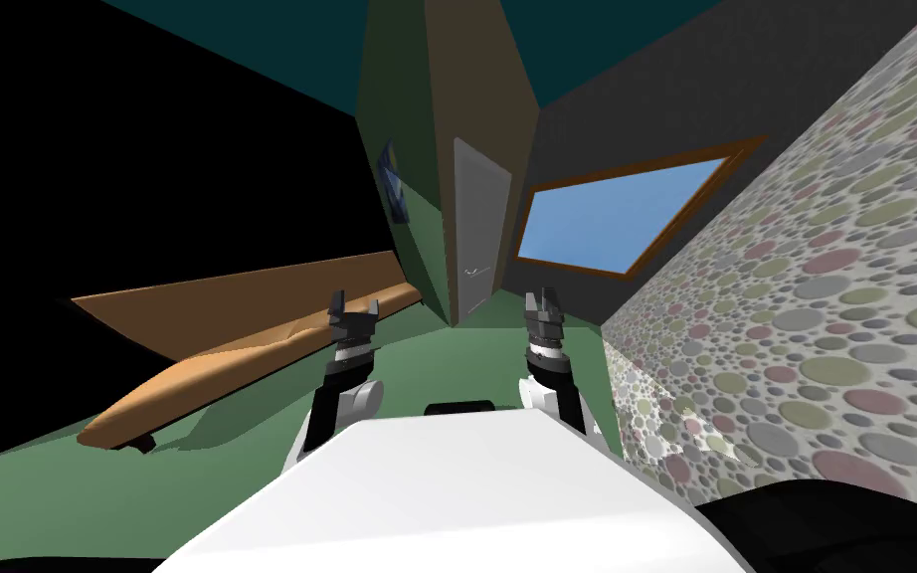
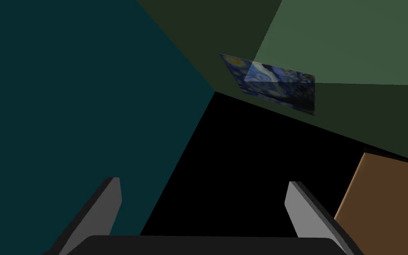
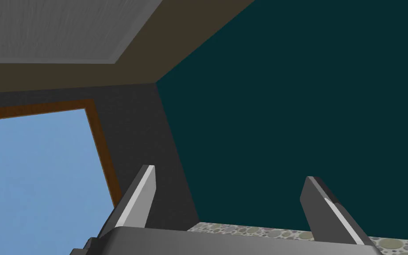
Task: Pull the door open
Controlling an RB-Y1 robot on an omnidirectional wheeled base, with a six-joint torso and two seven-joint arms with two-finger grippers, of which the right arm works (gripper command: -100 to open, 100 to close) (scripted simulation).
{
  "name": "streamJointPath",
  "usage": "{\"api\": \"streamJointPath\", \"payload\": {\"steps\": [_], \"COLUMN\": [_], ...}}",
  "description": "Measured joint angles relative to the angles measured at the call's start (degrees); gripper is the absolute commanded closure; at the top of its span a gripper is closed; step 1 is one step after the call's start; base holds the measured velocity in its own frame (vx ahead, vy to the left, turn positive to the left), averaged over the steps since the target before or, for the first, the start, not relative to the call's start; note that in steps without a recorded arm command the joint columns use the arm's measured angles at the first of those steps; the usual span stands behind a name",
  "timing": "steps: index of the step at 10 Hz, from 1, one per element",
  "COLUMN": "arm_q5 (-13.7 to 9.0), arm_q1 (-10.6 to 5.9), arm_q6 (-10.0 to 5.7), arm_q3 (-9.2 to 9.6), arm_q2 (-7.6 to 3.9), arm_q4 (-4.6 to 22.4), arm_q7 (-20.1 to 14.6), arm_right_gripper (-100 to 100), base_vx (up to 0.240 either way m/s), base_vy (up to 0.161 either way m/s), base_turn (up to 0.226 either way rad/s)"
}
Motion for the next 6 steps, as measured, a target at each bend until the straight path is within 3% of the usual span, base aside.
{"api": "streamJointPath", "payload": {"steps": [3,6], "arm_q5": [-0.8,-1.5], "arm_q1": [-0.89,-2.82], "arm_q6": [-0.47,-0.95], "arm_q3": [0.52,0.89], "arm_q2": [-1.87,-3.47], "arm_q4": [3.1,7.2], "arm_q7": [-0.7,-1.3], "arm_right_gripper": [-100,-100], "base_vx": [0.137,0.117], "base_vy": [-0.057,-0.046], "base_turn": [0.097,0.094]}}
